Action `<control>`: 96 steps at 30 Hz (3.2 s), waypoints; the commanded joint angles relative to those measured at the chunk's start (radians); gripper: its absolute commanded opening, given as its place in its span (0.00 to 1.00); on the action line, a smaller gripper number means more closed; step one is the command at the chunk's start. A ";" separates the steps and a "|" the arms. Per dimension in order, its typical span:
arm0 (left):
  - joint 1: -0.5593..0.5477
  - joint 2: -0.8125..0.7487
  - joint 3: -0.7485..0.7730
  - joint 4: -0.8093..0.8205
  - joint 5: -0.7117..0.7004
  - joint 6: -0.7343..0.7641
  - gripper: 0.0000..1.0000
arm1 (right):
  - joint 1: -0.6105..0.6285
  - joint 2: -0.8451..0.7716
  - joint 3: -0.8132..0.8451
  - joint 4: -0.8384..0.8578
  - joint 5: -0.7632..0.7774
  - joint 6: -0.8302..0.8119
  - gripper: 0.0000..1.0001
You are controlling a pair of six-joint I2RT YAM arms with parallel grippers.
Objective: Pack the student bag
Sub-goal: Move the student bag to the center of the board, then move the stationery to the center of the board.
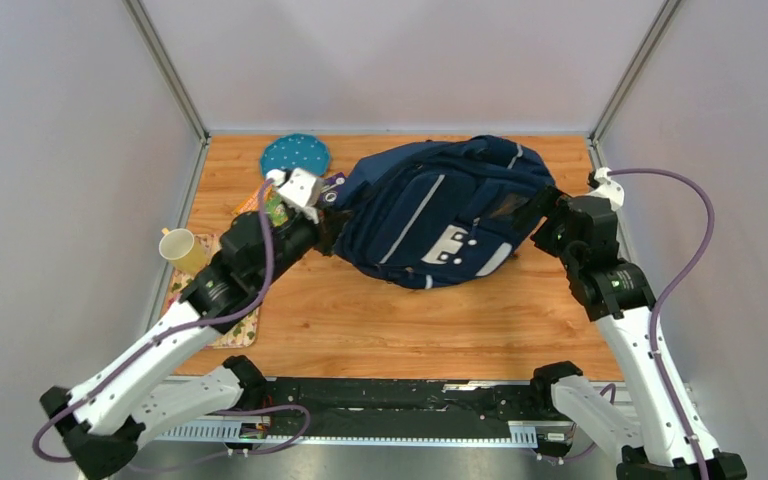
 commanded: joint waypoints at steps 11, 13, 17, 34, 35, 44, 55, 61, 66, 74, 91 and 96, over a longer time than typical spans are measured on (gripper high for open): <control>0.014 -0.440 -0.297 -0.292 -0.481 -0.311 0.00 | -0.073 0.284 0.122 0.393 -0.213 0.005 1.00; 0.012 -0.487 -0.332 -0.322 -0.515 -0.327 0.00 | -0.089 0.358 0.155 0.412 -0.291 0.007 1.00; 0.012 -0.601 -0.357 -0.356 -0.608 -0.323 0.00 | -0.103 0.514 0.169 0.522 -0.373 0.016 1.00; 0.014 -0.742 -0.244 -0.421 -0.512 -0.299 0.00 | -0.008 1.370 0.867 0.389 -0.631 -0.025 0.98; 0.012 -0.742 -0.240 -0.424 -0.509 -0.295 0.00 | 0.001 1.413 0.887 0.356 -0.623 -0.044 0.98; 0.014 -0.721 -0.165 -0.461 -0.544 -0.243 0.00 | 0.004 1.305 0.619 0.318 -0.292 -0.038 0.99; 0.012 -0.733 -0.072 -0.514 -0.590 -0.203 0.00 | -0.074 1.062 0.399 0.398 -0.436 -0.116 1.00; 0.012 -0.721 -0.064 -0.531 -0.590 -0.229 0.00 | 0.088 1.119 0.545 0.438 -0.542 -0.096 0.99; 0.014 -0.742 -0.063 -0.545 -0.585 -0.256 0.00 | 0.150 1.286 0.683 0.480 -0.548 0.036 0.96; 0.014 -0.779 -0.058 -0.556 -0.598 -0.283 0.00 | 0.193 1.536 0.827 0.529 -0.571 0.137 0.84; 0.014 -0.761 -0.073 -0.513 -0.584 -0.249 0.00 | 0.141 1.458 0.613 0.200 -0.109 -0.015 0.60; 0.014 -0.773 -0.090 -0.511 -0.579 -0.255 0.00 | 0.104 1.412 0.542 0.282 -0.235 -0.022 0.61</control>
